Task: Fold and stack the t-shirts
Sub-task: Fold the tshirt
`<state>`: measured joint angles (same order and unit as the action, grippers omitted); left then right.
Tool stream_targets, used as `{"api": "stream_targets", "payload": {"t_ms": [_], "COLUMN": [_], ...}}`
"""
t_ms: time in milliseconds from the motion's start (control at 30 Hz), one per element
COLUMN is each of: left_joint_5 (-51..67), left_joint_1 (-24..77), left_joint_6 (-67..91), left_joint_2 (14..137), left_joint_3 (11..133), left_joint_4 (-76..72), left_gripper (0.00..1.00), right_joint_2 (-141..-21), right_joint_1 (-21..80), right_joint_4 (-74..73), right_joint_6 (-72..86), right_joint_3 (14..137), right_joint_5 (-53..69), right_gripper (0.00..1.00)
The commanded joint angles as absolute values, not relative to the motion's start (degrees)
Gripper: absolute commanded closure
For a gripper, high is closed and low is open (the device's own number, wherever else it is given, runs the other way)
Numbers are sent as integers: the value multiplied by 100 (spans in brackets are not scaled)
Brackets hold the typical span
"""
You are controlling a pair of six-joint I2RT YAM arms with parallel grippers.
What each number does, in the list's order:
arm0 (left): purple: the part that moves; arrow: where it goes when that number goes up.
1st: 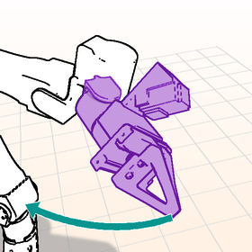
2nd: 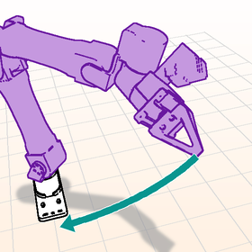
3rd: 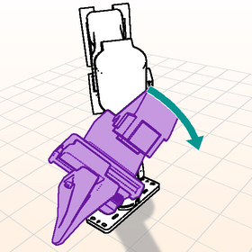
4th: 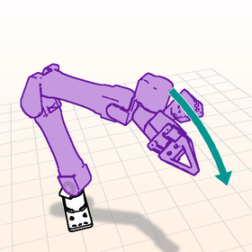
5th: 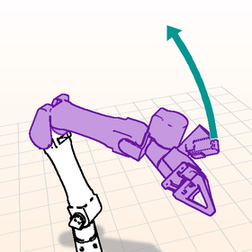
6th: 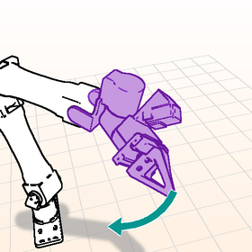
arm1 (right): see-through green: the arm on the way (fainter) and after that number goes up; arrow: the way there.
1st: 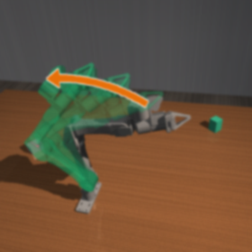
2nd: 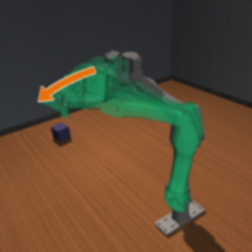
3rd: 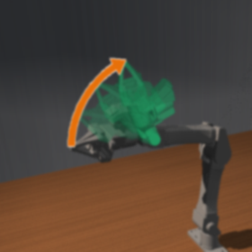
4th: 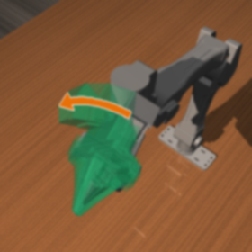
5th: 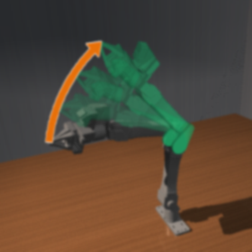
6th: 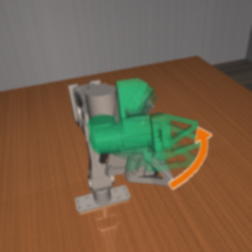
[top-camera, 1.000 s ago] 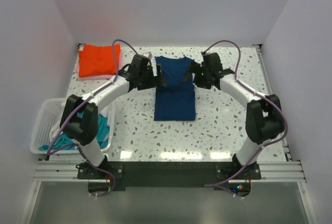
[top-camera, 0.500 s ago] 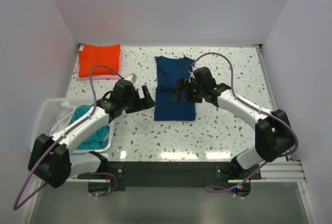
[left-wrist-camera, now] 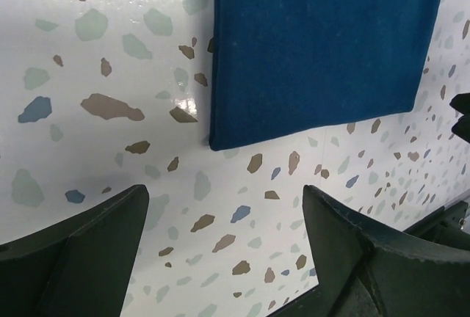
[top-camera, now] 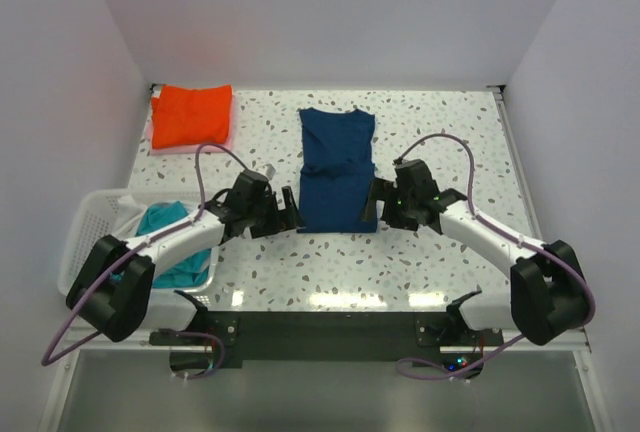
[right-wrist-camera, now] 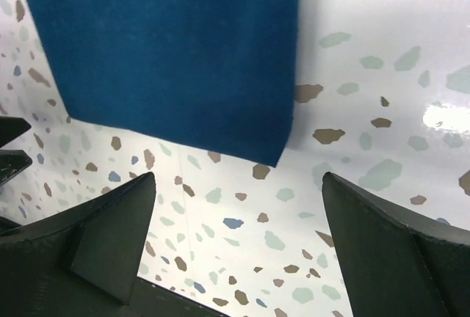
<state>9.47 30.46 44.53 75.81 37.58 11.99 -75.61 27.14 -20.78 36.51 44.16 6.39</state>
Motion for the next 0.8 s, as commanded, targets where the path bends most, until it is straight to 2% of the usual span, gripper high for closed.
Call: {"api": "stream_targets", "payload": {"t_ms": [0,67,333,500,767], "left_joint_5": [1169,1152,1072,1063,1055], "left_joint_1": [3120,3120,3120,3120,3120], "left_joint_6": [4518,4483,4500,4500,4447], "left_joint_2": [7865,7997,8042,8033,8033], "left_joint_3": [3840,3919,3841,3850,3929], "left_joint_4": [607,650,633,624,694], "left_gripper": [11,16,16,15,15], "right_joint_2": [-7470,-7541,-8471,-9884,-11749], "right_joint_1": [2654,2637,2856,3400,3454], "right_joint_4": [-1890,-1698,-607,-431,-334], "right_joint_6": [3858,3771,3437,3419,3595], "right_joint_3": [4316,4359,5420,6511,8383], "right_joint_5": [536,859,2398,2479,2575], "right_gripper": [1,1,1,1,1]}}
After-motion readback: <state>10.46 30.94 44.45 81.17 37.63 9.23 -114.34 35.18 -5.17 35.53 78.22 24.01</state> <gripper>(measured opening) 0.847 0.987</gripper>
